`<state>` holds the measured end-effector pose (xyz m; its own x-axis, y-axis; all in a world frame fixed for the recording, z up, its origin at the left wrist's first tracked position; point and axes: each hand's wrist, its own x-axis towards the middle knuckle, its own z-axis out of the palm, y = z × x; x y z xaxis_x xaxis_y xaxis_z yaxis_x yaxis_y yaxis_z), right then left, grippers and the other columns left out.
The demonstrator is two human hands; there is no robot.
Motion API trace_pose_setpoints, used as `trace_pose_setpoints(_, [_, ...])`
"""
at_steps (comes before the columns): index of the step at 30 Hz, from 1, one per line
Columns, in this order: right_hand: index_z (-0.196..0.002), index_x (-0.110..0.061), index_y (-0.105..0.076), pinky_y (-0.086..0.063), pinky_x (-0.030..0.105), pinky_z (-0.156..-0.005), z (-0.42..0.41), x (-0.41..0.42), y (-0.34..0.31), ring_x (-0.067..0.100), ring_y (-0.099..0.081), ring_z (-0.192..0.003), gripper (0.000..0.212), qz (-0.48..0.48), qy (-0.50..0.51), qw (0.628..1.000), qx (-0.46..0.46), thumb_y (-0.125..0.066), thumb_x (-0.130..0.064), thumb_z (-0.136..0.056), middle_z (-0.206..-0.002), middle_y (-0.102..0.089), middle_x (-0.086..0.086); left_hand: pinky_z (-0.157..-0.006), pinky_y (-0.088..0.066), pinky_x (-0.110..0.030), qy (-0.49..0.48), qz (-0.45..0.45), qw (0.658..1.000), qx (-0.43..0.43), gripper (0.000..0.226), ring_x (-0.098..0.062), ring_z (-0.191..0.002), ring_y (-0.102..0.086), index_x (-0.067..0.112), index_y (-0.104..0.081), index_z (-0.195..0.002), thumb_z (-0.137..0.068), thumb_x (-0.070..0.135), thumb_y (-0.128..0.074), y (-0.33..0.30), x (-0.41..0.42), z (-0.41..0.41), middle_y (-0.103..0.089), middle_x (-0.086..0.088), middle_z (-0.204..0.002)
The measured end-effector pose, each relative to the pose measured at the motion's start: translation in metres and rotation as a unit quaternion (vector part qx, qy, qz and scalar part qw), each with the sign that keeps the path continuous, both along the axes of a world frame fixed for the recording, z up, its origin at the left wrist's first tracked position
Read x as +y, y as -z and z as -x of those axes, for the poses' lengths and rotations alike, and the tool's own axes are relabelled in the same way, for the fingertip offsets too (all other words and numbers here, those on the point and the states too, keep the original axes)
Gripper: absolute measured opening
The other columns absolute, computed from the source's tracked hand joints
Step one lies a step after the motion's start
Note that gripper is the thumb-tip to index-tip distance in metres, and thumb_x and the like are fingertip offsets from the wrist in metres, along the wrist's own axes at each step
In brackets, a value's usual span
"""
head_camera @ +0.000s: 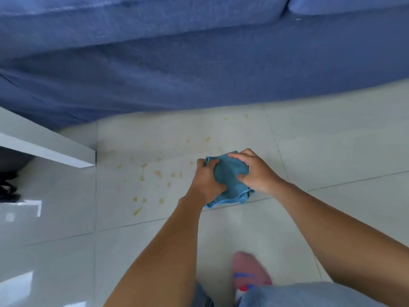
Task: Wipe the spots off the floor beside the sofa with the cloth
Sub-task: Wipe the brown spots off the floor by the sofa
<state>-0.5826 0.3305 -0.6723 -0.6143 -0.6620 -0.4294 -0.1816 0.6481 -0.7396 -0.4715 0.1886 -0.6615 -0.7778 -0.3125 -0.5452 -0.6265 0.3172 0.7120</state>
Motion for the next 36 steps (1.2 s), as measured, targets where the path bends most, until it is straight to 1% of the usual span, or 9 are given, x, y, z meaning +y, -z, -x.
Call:
trace_pose_setpoints(4, [-0.142, -0.026, -0.051, -0.054, 0.023, -0.085, 0.002, 0.005, 0.000, 0.010, -0.056, -0.102, 0.064, -0.013, 0.021, 0.999, 0.025, -0.059, 0.005, -0.086, -0.116, -0.044, -0.011, -0.086, -0.038, -0.011, 0.005, -0.004, 1.000, 0.014, 0.072, -0.012, -0.098, -0.047, 0.012, -0.039, -0.148, -0.085, 0.011, -0.072, 0.007, 0.008, 0.011, -0.028, -0.004, -0.135])
trace_pose_setpoints(8, [-0.143, -0.023, -0.049, -0.039, 0.002, -0.084, 0.013, 0.005, 0.003, 0.006, -0.050, -0.106, 0.065, -0.016, 0.049, 0.998, 0.047, -0.055, 0.008, -0.086, -0.119, -0.042, -0.011, -0.088, -0.045, -0.019, 0.024, 0.028, 0.999, 0.033, 0.072, -0.019, -0.100, -0.053, 0.014, -0.036, -0.150, -0.085, 0.007, -0.067, 0.016, 0.008, 0.026, -0.026, -0.004, -0.137])
trace_pose_setpoints(10, [-0.145, -0.022, -0.046, -0.039, 0.002, -0.084, 0.015, 0.004, 0.006, 0.006, -0.047, -0.107, 0.066, -0.035, 0.053, 0.996, 0.062, -0.053, 0.008, -0.086, -0.121, -0.037, -0.010, -0.090, -0.051, -0.029, 0.042, 0.076, 0.995, 0.039, 0.073, -0.025, -0.108, -0.054, 0.016, -0.035, -0.151, -0.085, 0.009, -0.066, 0.023, 0.010, 0.025, -0.024, -0.004, -0.141])
trace_pose_setpoints(14, [-0.148, -0.018, -0.039, -0.051, 0.029, -0.092, 0.012, 0.009, 0.016, 0.019, -0.053, -0.100, 0.068, -0.122, 0.053, 0.987, 0.090, -0.051, 0.008, -0.087, -0.124, -0.029, -0.001, -0.105, -0.039, -0.039, 0.064, 0.242, 0.967, 0.049, 0.069, -0.025, -0.130, -0.038, 0.023, -0.038, -0.149, -0.086, 0.033, -0.065, 0.036, 0.016, -0.006, -0.029, -0.002, -0.147])
trace_pose_setpoints(17, [-0.146, -0.016, -0.040, -0.051, 0.035, -0.091, 0.012, 0.012, 0.020, 0.022, -0.048, -0.106, 0.066, -0.162, 0.070, 0.975, 0.132, -0.053, 0.005, -0.085, -0.126, -0.030, 0.003, -0.106, -0.035, -0.041, 0.047, 0.286, 0.954, 0.075, 0.071, -0.025, -0.133, -0.038, 0.017, -0.040, -0.146, -0.086, 0.047, -0.060, 0.047, 0.024, -0.043, -0.038, -0.004, -0.145])
trace_pose_setpoints(21, [-0.144, -0.016, -0.042, -0.032, 0.038, -0.112, 0.003, 0.017, 0.027, 0.029, -0.029, -0.135, 0.055, -0.193, 0.004, 0.934, 0.301, -0.058, -0.020, -0.091, -0.150, -0.030, 0.005, -0.107, -0.038, -0.043, 0.013, 0.323, 0.945, 0.054, 0.077, -0.029, -0.137, -0.042, 0.007, -0.042, -0.144, -0.085, 0.055, -0.053, 0.068, 0.045, -0.079, -0.046, -0.010, -0.143])
trace_pose_setpoints(27, [-0.158, -0.028, 0.002, 0.005, 0.046, -0.124, -0.017, 0.011, 0.054, 0.023, 0.018, -0.152, 0.078, -0.227, -0.130, 0.939, 0.225, -0.038, -0.056, -0.098, -0.166, 0.015, -0.004, -0.123, -0.002, -0.037, -0.048, 0.295, 0.954, -0.016, 0.102, -0.026, -0.154, -0.014, 0.000, -0.018, -0.156, -0.087, 0.068, -0.050, 0.086, 0.075, -0.087, -0.020, -0.015, -0.164])
trace_pose_setpoints(30, [-0.156, -0.030, 0.015, 0.008, 0.046, -0.124, -0.022, 0.021, 0.064, 0.020, 0.025, -0.150, 0.084, -0.236, -0.137, 0.931, 0.241, -0.028, -0.067, -0.094, -0.164, 0.024, -0.007, -0.125, 0.000, -0.038, -0.044, 0.318, 0.947, -0.009, 0.102, -0.026, -0.155, -0.012, -0.001, -0.015, -0.157, -0.089, 0.066, -0.049, 0.092, 0.078, -0.089, -0.018, -0.016, -0.165])
trace_pose_setpoints(36, [-0.157, -0.027, 0.010, 0.010, 0.054, -0.121, 0.017, 0.004, 0.075, 0.028, 0.024, -0.150, 0.088, -0.248, -0.052, 0.933, 0.255, -0.030, -0.068, -0.091, -0.166, 0.019, -0.001, -0.125, -0.010, -0.043, -0.043, 0.353, 0.934, 0.016, 0.098, -0.028, -0.154, -0.016, -0.004, -0.019, -0.155, -0.091, 0.063, -0.049, 0.102, 0.083, -0.092, -0.022, -0.020, -0.162])
